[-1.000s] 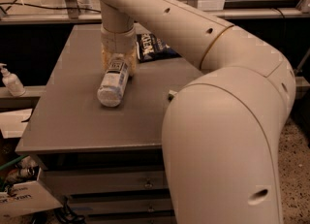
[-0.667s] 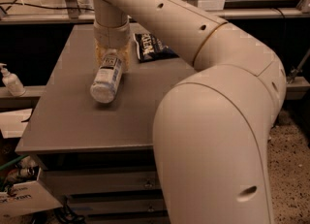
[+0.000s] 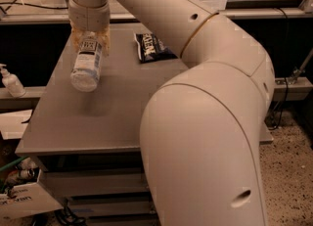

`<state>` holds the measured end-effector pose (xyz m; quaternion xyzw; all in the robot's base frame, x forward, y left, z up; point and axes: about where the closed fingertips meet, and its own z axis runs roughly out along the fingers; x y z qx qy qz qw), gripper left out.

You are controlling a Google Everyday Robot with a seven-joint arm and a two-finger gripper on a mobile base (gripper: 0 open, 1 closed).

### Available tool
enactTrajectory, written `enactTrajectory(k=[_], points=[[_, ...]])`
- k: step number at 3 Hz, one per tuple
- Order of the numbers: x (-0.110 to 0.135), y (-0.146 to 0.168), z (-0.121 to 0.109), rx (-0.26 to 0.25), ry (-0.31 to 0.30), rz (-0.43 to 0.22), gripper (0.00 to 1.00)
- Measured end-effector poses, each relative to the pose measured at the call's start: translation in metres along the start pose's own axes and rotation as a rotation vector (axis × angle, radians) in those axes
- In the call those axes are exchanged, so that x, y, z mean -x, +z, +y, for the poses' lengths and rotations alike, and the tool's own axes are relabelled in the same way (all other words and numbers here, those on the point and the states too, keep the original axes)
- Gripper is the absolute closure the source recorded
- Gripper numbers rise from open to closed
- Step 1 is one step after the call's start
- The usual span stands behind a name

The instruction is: Place blue plastic bottle upright

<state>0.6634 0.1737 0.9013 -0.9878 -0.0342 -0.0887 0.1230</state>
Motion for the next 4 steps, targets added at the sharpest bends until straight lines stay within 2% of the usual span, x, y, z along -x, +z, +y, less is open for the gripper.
enactTrajectory(k=[1, 2, 3, 4], points=[[0.000, 0.000, 0.000, 0.000, 0.000, 0.000, 1.00], [0.004, -0.005, 0.005, -0.043, 0.026, 0.039, 1.00], [0.023, -0.039, 0.027, -0.119, 0.080, 0.159, 1.00], [0.061, -0.063, 0.042, -0.192, 0.072, 0.254, 1.00]])
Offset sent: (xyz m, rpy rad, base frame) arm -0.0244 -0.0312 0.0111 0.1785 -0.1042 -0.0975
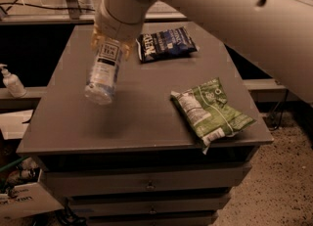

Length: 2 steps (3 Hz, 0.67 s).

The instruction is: Place blue plastic bottle upright

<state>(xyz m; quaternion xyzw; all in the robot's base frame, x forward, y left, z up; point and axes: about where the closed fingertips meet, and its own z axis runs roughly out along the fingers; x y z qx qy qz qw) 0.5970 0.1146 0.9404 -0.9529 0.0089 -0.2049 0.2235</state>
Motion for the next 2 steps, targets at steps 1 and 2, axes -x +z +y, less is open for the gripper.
enactTrajectory(k=[1, 2], points=[[0.0052, 0.0088, 0.0362, 0.014, 0.036, 0.029, 1.00], [0.0046, 0.0089, 0.0353, 0.014, 0.035, 0.028, 1.00]])
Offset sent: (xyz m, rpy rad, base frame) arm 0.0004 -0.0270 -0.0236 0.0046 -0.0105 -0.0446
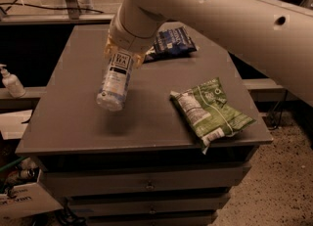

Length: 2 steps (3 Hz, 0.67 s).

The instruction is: Place blue plastic bottle upright

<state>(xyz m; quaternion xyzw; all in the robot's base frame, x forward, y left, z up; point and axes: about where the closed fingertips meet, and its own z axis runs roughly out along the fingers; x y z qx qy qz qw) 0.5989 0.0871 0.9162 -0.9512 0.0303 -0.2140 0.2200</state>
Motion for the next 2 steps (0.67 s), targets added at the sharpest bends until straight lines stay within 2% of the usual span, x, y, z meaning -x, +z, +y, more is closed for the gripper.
enactTrajectory(k=[1, 2], points=[[-0.005, 0.000, -0.005, -0.020, -0.073, 0.009, 1.00], [-0.022, -0.002, -0.016, -0.078, -0.194, 0.016, 1.00]])
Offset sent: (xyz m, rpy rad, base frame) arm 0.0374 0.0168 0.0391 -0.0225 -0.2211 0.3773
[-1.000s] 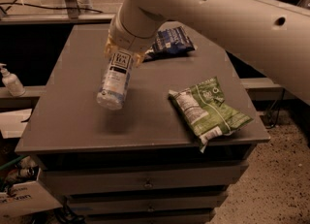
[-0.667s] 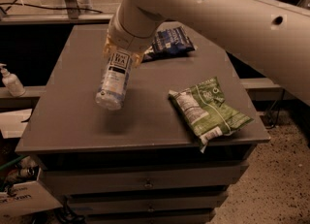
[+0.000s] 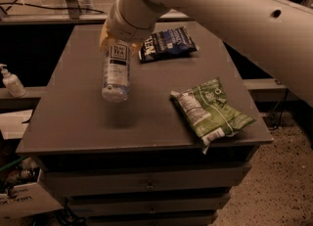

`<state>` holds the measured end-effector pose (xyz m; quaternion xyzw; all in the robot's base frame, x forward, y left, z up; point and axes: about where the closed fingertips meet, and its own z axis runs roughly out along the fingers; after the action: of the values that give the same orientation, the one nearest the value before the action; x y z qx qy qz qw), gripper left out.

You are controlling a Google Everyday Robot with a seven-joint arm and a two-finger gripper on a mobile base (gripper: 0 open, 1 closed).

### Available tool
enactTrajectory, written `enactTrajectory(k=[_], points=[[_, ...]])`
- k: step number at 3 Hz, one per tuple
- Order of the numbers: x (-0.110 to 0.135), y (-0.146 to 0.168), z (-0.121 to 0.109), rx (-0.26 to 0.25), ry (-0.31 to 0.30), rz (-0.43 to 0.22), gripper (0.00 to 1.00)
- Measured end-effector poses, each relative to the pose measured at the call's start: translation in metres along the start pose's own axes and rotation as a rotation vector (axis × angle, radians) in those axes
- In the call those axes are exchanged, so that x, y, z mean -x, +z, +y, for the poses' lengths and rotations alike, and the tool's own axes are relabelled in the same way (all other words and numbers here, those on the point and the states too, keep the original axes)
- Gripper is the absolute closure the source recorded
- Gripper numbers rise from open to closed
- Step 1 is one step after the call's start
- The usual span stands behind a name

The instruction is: Place blue plastic bottle upright

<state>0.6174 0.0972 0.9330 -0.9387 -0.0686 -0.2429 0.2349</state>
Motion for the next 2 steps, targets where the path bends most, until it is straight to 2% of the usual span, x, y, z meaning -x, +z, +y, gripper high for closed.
enactTrajectory(k=[2], points=[[-0.029, -0.011, 0.002, -0.129, -0.206, -0.005, 1.00]])
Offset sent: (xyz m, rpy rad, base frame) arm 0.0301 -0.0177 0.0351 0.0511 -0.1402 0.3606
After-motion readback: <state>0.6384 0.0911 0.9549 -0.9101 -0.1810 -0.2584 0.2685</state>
